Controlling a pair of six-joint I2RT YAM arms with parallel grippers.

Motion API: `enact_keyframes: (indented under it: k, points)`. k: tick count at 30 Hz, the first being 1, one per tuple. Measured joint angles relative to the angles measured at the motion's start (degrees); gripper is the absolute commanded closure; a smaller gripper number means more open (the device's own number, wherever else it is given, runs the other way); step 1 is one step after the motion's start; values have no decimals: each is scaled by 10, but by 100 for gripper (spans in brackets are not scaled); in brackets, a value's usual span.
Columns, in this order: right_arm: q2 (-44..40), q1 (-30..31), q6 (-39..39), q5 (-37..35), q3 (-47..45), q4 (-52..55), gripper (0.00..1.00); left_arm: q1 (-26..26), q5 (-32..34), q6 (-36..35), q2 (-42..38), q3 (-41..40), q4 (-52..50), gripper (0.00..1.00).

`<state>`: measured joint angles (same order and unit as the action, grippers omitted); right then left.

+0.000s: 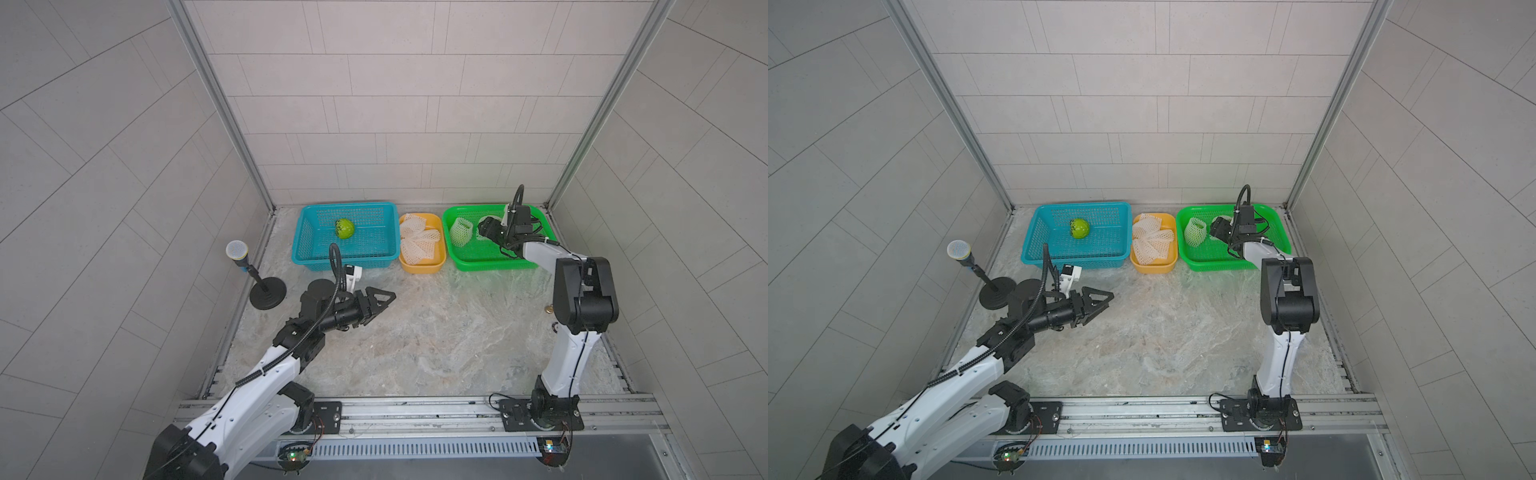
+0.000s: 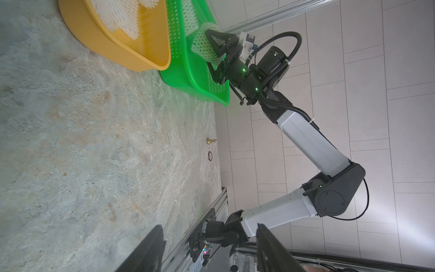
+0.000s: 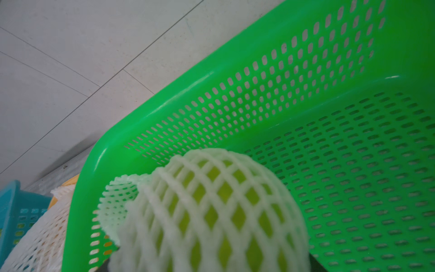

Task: Sleeve custard apples in foam nets
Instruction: Place the custard apple in the basket.

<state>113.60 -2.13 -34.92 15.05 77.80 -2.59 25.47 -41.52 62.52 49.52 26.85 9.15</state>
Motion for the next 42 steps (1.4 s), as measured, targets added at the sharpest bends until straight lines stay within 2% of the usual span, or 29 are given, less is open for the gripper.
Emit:
enact_keyframes:
  k: [13, 15, 18, 20, 28, 42]
  points:
    - [96, -8, -12, -4, 73, 43, 20, 0, 8, 0, 21, 0, 0, 34]
    - [96, -9, -12, -6, 82, 54, 17, 0, 9, 0, 25, 0, 0, 34]
    - [98, -10, -14, -12, 95, 73, 5, 0, 9, 0, 29, 0, 0, 34]
    - [98, -11, -16, -17, 99, 87, 0, 0, 9, 0, 30, 0, 0, 34]
    - [94, -12, -15, -22, 107, 131, 0, 0, 9, 0, 28, 0, 0, 34]
    - [11, -13, 9, -38, 102, 224, 0, 0, 16, 9, -9, -18, 2, 34]
